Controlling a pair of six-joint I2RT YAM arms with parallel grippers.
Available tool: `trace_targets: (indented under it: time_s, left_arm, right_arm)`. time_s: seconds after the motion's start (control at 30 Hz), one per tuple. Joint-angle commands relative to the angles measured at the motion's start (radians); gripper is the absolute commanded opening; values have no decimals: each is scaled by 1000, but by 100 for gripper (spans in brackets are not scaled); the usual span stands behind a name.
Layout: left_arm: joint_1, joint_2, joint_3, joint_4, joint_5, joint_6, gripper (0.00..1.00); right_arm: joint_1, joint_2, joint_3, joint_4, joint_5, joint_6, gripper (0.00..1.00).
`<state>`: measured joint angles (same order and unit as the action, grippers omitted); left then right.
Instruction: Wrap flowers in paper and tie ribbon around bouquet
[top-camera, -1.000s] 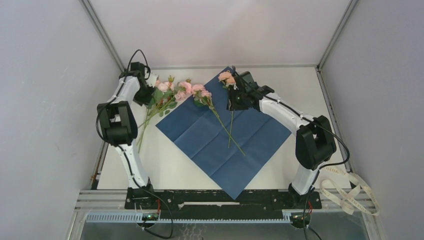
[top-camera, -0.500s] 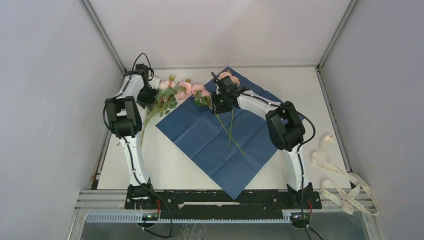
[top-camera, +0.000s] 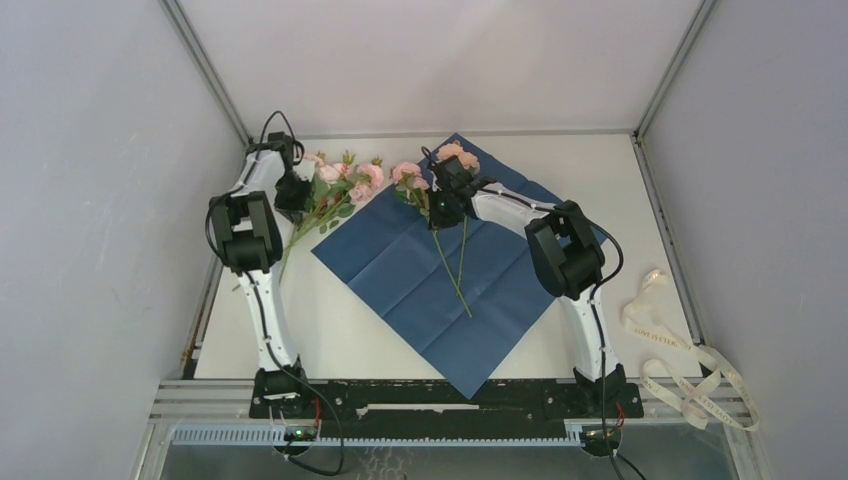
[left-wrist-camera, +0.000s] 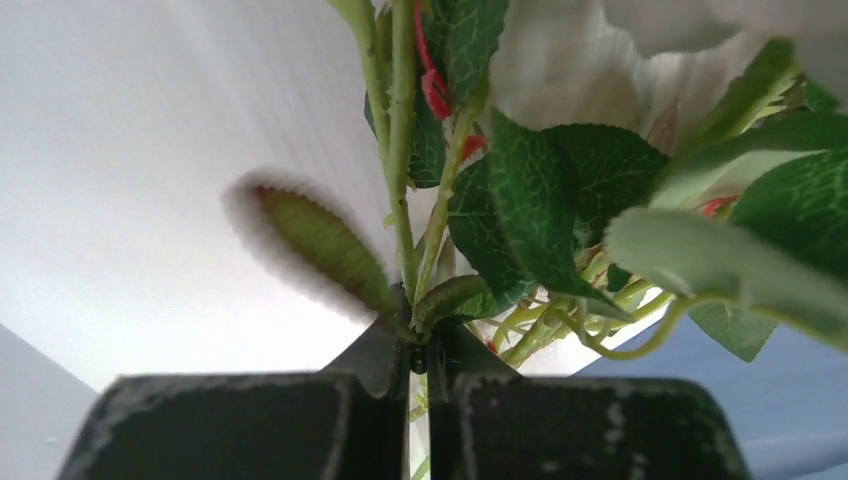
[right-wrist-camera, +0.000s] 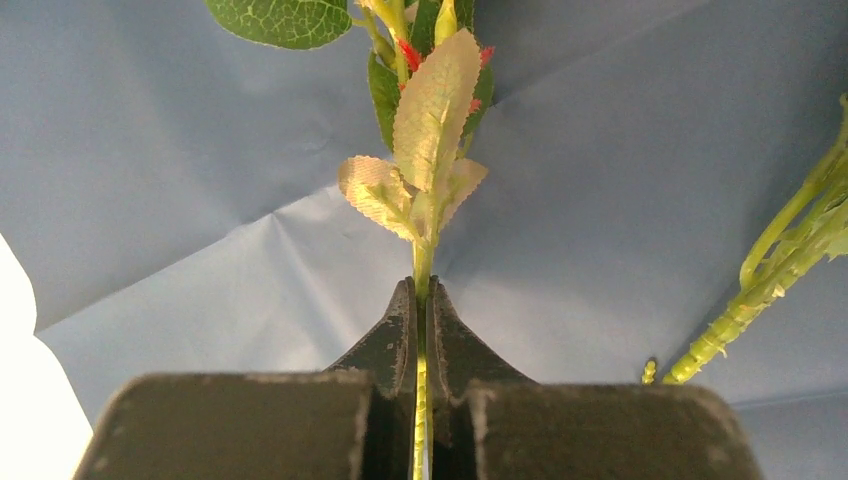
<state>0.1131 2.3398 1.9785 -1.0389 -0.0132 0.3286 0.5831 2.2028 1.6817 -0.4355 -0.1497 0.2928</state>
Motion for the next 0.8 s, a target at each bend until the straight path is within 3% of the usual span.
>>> trace_targets:
  time_s: [0.0,0.17,0.3,0.53,0.6,0.7,0.77]
  left_arm:
    - [56,-93,15,40,103,-116,0]
    - [99,-300,-103,177,174,-243,0]
    - [122,-438,-136,203,211,-304,0]
    - [123,-595,-152,175,271,-350,0]
    - [122,-627,-153,158,321,-357,0]
    - [116,-657,-152,118,390,-368,0]
    - [110,-676,-163,104,440,-381,0]
  right_arm:
    - [-8,-93,38,57,-1,21,0]
    - [-29,-243,-42,132,67,120,0]
    - [-77,-368,-280,363,113,260,0]
    - [-102,-279,-291,393,89,292,0]
    - [-104,-257,-270,342,105,283,12]
    - [-107,-268,-254,292,120,246,39]
    - [-101,-289,-231,236,139,204,48]
